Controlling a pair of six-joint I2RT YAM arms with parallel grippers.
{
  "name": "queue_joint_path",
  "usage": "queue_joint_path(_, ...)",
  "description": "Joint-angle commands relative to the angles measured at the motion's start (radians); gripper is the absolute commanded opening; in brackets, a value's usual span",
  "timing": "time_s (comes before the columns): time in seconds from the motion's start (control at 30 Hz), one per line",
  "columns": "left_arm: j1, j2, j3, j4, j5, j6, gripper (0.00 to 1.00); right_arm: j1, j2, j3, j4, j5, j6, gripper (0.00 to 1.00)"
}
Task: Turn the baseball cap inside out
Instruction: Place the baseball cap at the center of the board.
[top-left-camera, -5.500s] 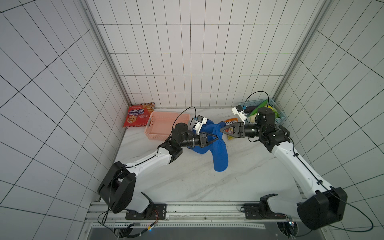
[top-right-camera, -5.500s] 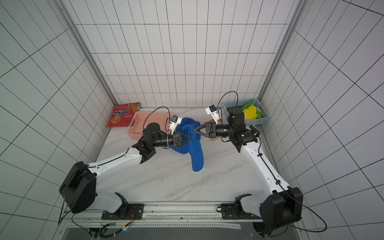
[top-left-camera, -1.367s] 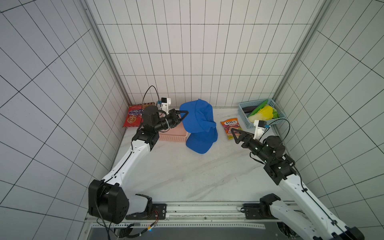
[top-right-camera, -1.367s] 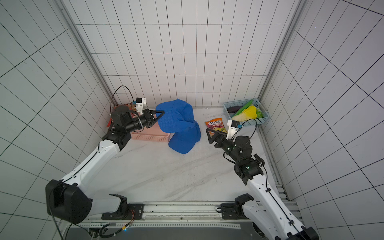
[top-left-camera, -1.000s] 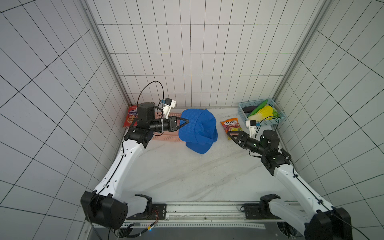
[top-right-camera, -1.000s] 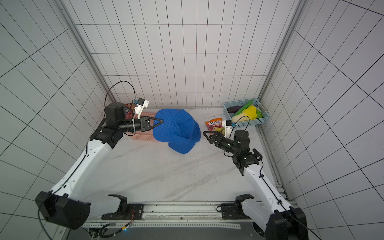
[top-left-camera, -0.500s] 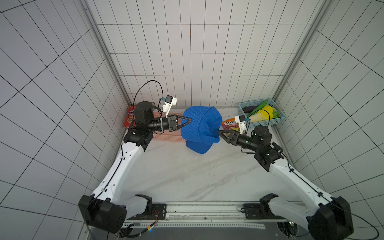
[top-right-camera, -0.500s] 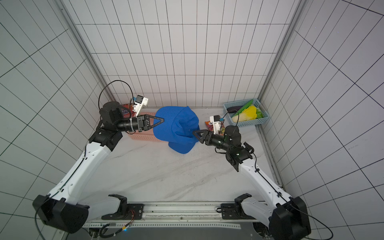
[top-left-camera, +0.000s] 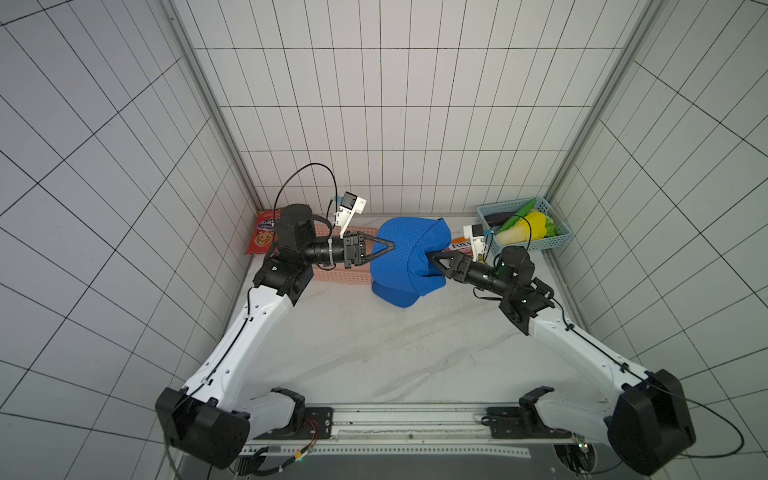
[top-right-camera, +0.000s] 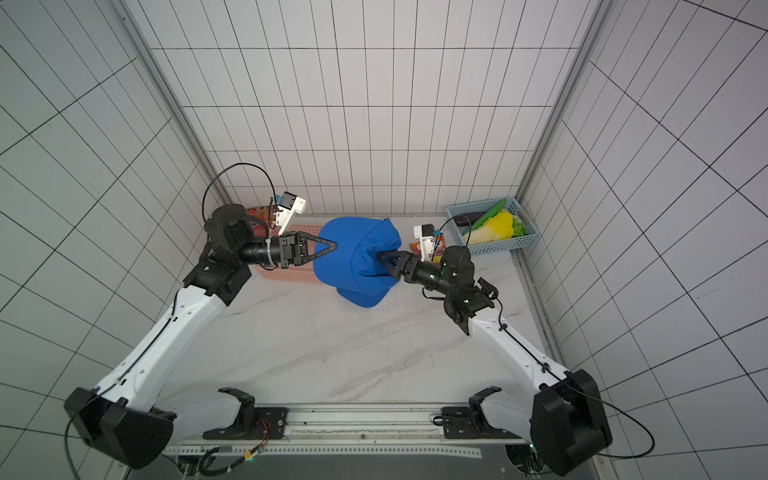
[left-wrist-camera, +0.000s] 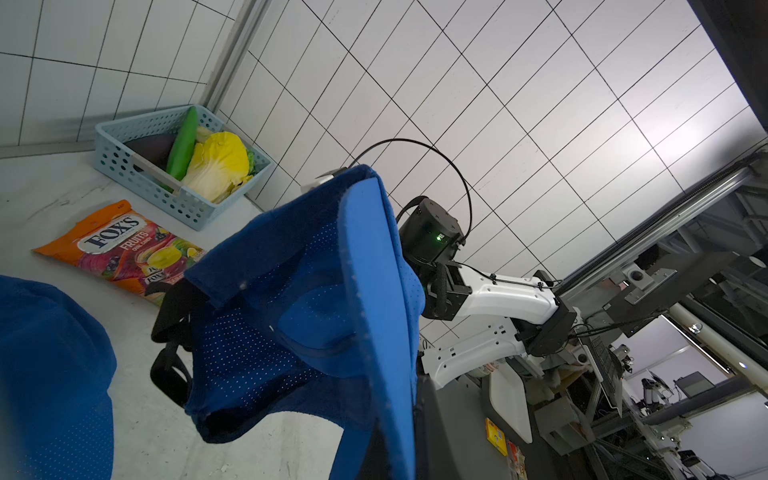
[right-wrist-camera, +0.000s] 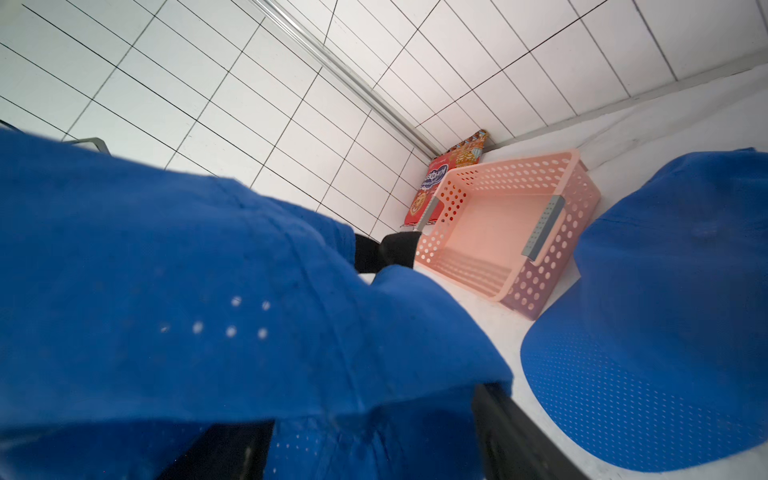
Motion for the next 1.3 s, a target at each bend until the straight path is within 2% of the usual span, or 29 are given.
queue_joint_path(0.0,-0.023,0.008,-0.012,0.078,0.017,-0.027,0.00,0.019,0.027,0.052,0.111,-0.064,0.034,0.83)
queue_joint_path(0.07,-0.029,0.013,-0.015,0.086,0.017,-0.033,0.00,0.026,0.047,0.069,0.129,-0.096,0.041,0.83)
queue_joint_path(0.13,-0.028,0.013,-0.020,0.087,0.017,-0.030,0.00,0.031,0.059,0.081,0.160,-0.114,0.049,0.75)
queue_joint_path(0.27,0.037,-0.012,-0.058,0.083,-0.025,-0.016,0.00,0.030,0.046,0.070,0.230,-0.105,0.071,0.26)
queue_joint_path(0.33,0.090,-0.027,-0.071,0.047,-0.037,0.009,0.00,0.024,0.024,0.057,0.224,-0.089,0.061,0.06)
queue_joint_path(0.37,0.109,-0.033,-0.073,0.021,-0.037,0.028,0.00,0.019,0.009,0.050,0.216,-0.079,0.055,0.00)
queue_joint_path(0.53,0.180,-0.043,-0.052,-0.193,-0.035,0.186,0.00,-0.048,-0.084,0.004,0.132,-0.067,0.005,0.00)
queue_joint_path(0.63,0.208,-0.046,-0.049,-0.265,-0.061,0.233,0.00,-0.096,-0.127,0.002,0.056,-0.097,-0.019,0.00)
queue_joint_path(0.77,0.219,-0.039,-0.027,-0.379,-0.188,0.327,0.00,-0.128,-0.148,0.064,-0.147,-0.153,-0.131,0.00)
queue_joint_path(0.83,0.219,-0.033,-0.024,-0.413,-0.269,0.339,0.00,-0.130,-0.144,0.120,-0.325,-0.168,-0.218,0.00)
queue_joint_path(0.9,0.219,-0.026,-0.040,-0.411,-0.331,0.310,0.00,-0.135,-0.121,0.181,-0.495,-0.201,-0.302,0.00)
queue_joint_path(1.0,0.219,-0.028,-0.085,-0.335,-0.343,0.202,0.00,-0.135,-0.084,0.234,-0.645,-0.261,-0.365,0.00)
queue_joint_path(1.17,0.199,-0.027,-0.216,-0.070,-0.226,-0.094,0.00,-0.131,-0.045,0.292,-0.898,-0.312,-0.472,0.00)
queue_joint_path(1.27,0.156,-0.025,-0.254,-0.039,-0.253,-0.185,0.00,-0.121,-0.017,0.351,-1.062,-0.293,-0.557,0.00)
